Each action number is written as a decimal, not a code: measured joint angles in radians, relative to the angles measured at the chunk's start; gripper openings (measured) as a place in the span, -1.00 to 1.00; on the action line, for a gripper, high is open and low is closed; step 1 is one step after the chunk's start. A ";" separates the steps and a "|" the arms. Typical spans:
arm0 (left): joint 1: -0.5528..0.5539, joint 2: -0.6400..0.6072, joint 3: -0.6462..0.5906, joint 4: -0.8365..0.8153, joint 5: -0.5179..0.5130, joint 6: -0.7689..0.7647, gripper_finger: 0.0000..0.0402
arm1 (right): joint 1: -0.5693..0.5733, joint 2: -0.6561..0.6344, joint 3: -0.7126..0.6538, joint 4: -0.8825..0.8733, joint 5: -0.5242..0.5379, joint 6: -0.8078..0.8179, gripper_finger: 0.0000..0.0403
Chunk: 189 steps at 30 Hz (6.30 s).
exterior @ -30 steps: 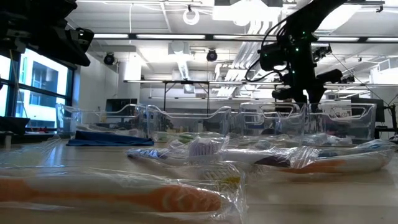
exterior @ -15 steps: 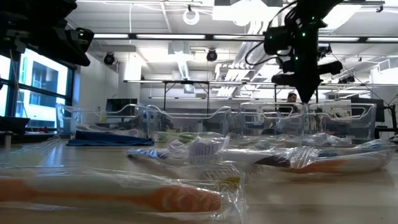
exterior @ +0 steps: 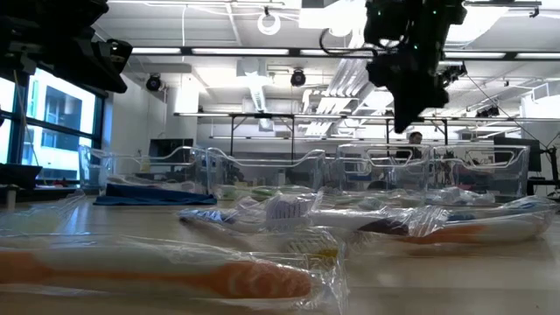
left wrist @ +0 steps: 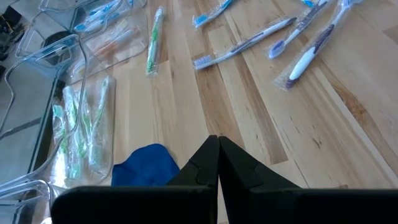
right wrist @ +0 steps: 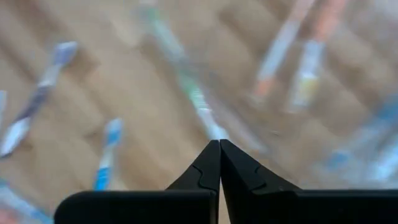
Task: Pick & Place Toothbrushes
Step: Put the violet toothbrush into the left transparent bin
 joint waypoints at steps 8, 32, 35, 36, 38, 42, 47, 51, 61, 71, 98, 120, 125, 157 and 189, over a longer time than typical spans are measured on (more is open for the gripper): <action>0.000 0.000 0.000 0.000 0.000 0.000 -0.99 | 0.241 0.000 0.000 0.118 0.157 0.063 -0.99; 0.000 0.000 0.000 0.000 0.002 0.000 -0.99 | 0.711 0.008 0.000 0.626 0.717 0.086 -0.99; 0.000 0.000 0.000 0.001 0.006 0.000 -0.99 | 0.721 0.008 0.000 0.664 0.735 0.106 -0.99; 0.000 0.000 0.000 0.001 0.006 0.000 -0.99 | 0.722 0.008 0.000 0.672 0.745 0.109 -0.99; 0.000 0.000 0.000 0.001 0.006 0.000 -0.99 | 0.726 0.008 0.000 0.685 0.766 0.111 -0.99; 0.000 0.000 0.000 0.001 0.005 0.000 -0.99 | 0.726 0.008 0.000 0.693 0.773 0.111 -0.99; 0.000 0.000 0.000 0.001 0.003 0.000 -0.99 | 0.726 0.008 0.000 0.674 0.723 0.064 -0.99; 0.000 0.000 0.000 0.001 0.003 0.000 -0.99 | 0.726 0.008 0.000 0.677 0.618 0.019 -0.99; 0.000 0.000 0.000 0.024 -0.001 0.000 -0.99 | 0.714 0.007 0.000 0.628 0.487 -0.242 -0.99; 0.000 0.000 0.000 0.036 -0.037 0.000 -0.99 | 0.548 -0.016 0.000 0.549 0.230 -0.334 -0.99; 0.000 0.029 0.000 0.151 -0.120 0.072 -0.99 | 0.488 -0.744 -0.836 1.415 0.249 -0.338 -0.99; 0.000 0.223 0.000 0.293 -0.119 0.053 -0.99 | 0.487 -0.727 -0.835 1.418 0.187 -0.344 -0.99; 0.000 0.254 0.000 0.341 -0.119 0.061 -0.99 | 0.487 -0.727 -0.835 1.418 0.187 -0.345 -0.99; 0.001 0.641 0.264 0.374 0.090 0.473 -1.00 | 0.488 -0.727 -0.835 1.416 0.244 -0.311 -0.99; 0.168 1.204 0.727 0.175 0.223 1.022 -1.00 | 0.487 -0.707 -0.834 1.365 0.244 -0.307 -0.99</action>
